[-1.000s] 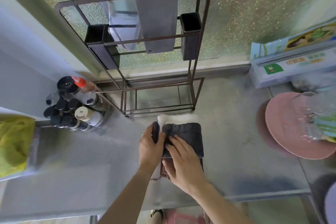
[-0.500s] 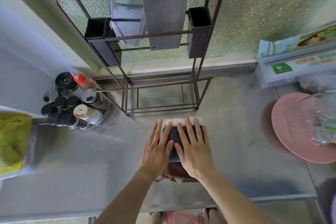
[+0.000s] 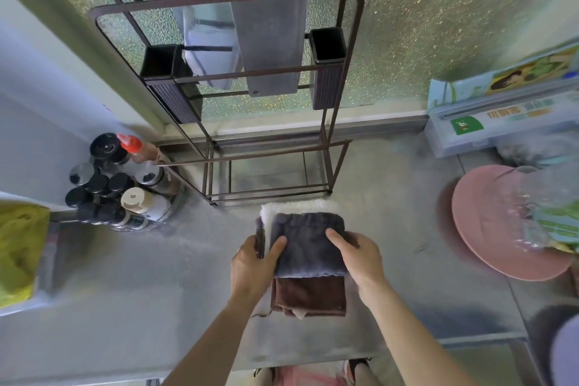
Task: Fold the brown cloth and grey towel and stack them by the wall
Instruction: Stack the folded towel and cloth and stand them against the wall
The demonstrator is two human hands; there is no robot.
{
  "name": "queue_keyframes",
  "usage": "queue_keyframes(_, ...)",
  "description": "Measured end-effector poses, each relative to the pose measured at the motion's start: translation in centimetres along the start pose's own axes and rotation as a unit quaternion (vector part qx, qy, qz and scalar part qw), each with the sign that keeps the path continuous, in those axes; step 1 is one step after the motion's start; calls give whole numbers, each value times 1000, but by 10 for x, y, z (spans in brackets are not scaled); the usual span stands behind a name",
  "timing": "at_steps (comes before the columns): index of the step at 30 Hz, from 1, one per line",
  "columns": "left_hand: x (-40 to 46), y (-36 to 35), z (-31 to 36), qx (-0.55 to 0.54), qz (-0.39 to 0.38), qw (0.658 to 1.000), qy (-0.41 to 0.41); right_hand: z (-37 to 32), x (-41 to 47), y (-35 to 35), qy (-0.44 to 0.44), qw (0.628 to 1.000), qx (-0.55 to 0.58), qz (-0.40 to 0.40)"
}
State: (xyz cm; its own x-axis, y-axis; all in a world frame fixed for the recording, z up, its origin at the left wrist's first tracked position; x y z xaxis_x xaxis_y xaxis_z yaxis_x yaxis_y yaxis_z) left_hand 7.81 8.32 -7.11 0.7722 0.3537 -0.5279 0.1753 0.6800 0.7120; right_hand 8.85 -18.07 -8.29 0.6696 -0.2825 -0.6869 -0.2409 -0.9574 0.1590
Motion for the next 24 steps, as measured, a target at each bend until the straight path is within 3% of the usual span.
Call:
queue_keyframes(6, -1, 15, 3, -24, 22, 999, -15, -18, 1, -13, 4, 997, 53, -60)
queue_keyframes(13, -29, 30, 43, -60, 12, 995, -80, -12, -21, -16, -110, 969, 182, -128)
queue_keyframes(16, -40, 17, 64, -114, -56, 989, -79, -15, -27, 14, -114, 955, 246, -122)
queue_keyframes(19, -47, -21, 87, -144, -151, 978, -26, -31, -23, 55, -95, 947, 281, -120)
queue_keyframes(22, -56, -69, 121, -218, -285, 933, 26, -56, -1, 91, -69, 954, 267, -119)
queue_keyframes(24, -54, -88, 146, -240, -301, 922, 32, -75, 24, 110, -57, 957, 263, -105)
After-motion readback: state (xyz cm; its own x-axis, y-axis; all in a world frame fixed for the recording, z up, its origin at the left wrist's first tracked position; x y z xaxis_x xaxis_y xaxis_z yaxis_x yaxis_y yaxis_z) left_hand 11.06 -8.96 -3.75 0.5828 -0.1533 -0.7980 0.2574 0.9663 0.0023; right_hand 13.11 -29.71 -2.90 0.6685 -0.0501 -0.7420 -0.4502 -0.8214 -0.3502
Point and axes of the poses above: each hand's wrist, its own x-axis towards the middle knuckle, its own y-axis out of the back of the hand, z = x × y, the point moved 10 cm from there along x, towards the middle knuckle, and after that the axes turned 15 degrees about x, right-handed, at the moved point
